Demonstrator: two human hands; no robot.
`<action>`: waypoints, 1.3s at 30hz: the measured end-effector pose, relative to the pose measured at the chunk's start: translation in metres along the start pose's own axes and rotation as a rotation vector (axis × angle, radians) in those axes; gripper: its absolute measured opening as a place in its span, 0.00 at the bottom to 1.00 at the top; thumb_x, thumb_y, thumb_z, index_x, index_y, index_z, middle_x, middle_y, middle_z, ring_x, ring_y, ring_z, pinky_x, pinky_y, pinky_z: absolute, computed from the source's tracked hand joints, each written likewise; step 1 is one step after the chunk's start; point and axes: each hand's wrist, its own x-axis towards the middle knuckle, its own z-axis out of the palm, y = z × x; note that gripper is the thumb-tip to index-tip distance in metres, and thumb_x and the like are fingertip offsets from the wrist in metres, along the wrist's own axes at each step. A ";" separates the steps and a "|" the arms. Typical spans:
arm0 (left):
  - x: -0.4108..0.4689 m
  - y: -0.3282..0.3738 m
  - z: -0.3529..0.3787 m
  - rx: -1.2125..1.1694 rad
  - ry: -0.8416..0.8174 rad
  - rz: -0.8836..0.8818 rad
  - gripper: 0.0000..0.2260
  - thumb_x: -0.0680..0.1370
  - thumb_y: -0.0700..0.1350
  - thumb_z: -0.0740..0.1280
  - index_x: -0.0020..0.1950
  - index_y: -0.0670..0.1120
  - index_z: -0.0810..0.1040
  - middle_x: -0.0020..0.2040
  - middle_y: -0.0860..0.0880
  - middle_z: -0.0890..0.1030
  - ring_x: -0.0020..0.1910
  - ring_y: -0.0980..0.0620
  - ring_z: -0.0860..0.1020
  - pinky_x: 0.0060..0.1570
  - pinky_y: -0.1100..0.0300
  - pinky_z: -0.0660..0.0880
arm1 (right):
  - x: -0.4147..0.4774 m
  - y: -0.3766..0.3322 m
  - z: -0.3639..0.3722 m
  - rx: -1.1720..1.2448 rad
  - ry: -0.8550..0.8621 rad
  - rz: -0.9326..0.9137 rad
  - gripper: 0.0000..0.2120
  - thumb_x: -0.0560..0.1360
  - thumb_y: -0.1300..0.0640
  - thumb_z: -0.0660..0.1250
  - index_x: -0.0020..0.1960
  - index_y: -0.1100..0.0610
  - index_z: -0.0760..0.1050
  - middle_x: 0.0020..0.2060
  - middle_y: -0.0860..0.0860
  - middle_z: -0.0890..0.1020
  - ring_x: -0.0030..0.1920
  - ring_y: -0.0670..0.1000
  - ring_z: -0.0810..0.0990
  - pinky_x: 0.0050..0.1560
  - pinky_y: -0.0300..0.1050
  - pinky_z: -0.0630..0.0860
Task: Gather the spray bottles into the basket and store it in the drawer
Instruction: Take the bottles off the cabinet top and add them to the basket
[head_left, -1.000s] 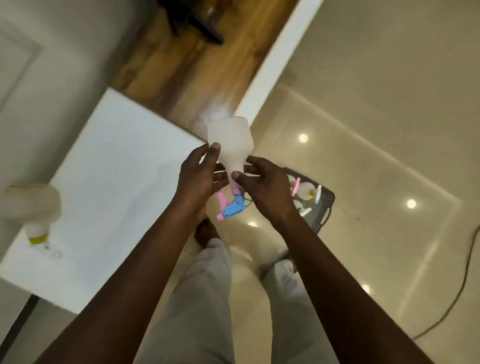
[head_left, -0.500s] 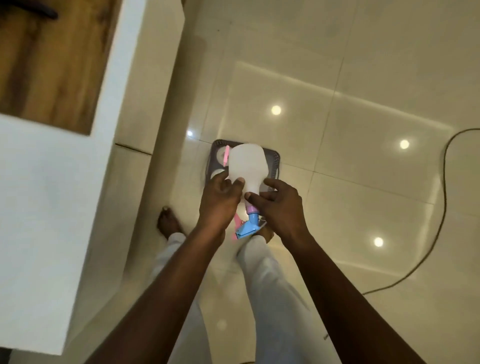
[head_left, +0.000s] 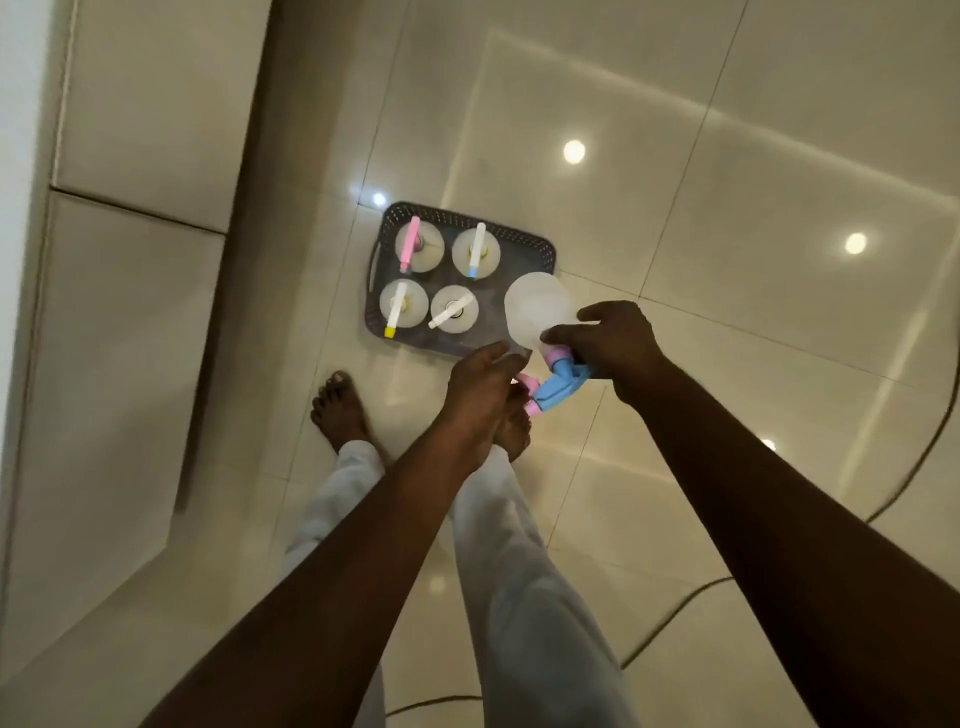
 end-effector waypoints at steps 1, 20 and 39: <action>0.015 -0.004 0.002 -0.025 -0.001 -0.012 0.07 0.81 0.40 0.69 0.58 0.49 0.82 0.43 0.48 0.86 0.40 0.50 0.85 0.43 0.55 0.80 | 0.017 -0.002 0.001 -0.033 -0.048 0.004 0.24 0.70 0.50 0.81 0.60 0.61 0.83 0.58 0.58 0.87 0.47 0.52 0.85 0.42 0.43 0.83; 0.232 -0.018 0.045 -0.629 -0.132 -0.077 0.13 0.83 0.36 0.66 0.67 0.35 0.75 0.63 0.33 0.80 0.53 0.42 0.85 0.56 0.50 0.84 | 0.220 -0.017 0.055 -0.223 -0.045 0.014 0.24 0.65 0.54 0.85 0.54 0.63 0.80 0.46 0.59 0.85 0.39 0.54 0.87 0.29 0.45 0.83; 0.249 0.005 0.048 -0.717 -0.164 -0.077 0.18 0.84 0.39 0.67 0.73 0.34 0.73 0.55 0.36 0.82 0.51 0.43 0.83 0.51 0.51 0.84 | 0.255 -0.054 0.063 -0.299 -0.068 0.036 0.18 0.72 0.56 0.81 0.43 0.61 0.72 0.38 0.58 0.83 0.30 0.52 0.85 0.20 0.39 0.77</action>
